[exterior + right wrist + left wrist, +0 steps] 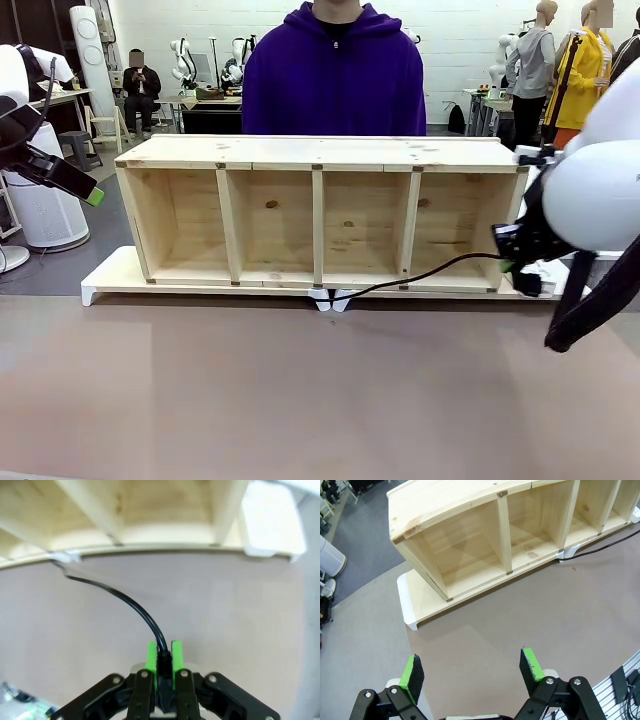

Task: Perform cable management.
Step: Pull the grasped Power Cable to the location of the Power Strip.

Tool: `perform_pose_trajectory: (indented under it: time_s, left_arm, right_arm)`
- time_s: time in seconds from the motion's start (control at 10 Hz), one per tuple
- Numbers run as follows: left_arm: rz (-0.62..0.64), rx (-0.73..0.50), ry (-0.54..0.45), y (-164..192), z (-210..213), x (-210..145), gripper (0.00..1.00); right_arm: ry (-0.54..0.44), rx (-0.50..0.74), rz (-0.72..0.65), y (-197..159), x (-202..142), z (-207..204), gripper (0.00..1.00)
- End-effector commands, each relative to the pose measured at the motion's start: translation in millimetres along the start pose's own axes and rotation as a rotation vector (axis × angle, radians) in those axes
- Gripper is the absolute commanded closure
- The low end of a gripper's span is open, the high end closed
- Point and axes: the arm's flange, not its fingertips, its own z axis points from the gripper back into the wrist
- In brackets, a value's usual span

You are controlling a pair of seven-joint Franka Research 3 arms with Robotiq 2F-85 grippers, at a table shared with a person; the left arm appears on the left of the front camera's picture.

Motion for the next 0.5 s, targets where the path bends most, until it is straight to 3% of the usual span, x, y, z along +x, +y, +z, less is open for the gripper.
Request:
perform_pose_trajectory:
  time_s: [0.0,0.4]
  left_arm:
    - [0.002,0.004,-0.010,0,-2,2,0.00]
    - [0.002,0.004,-0.010,0,-2,2,0.00]
  right_arm:
    - [-0.018,-0.047,-0.006,-75,-132,-29,0.85]
    - [-0.017,-0.061,-0.017,-99,-109,-40,0.85]
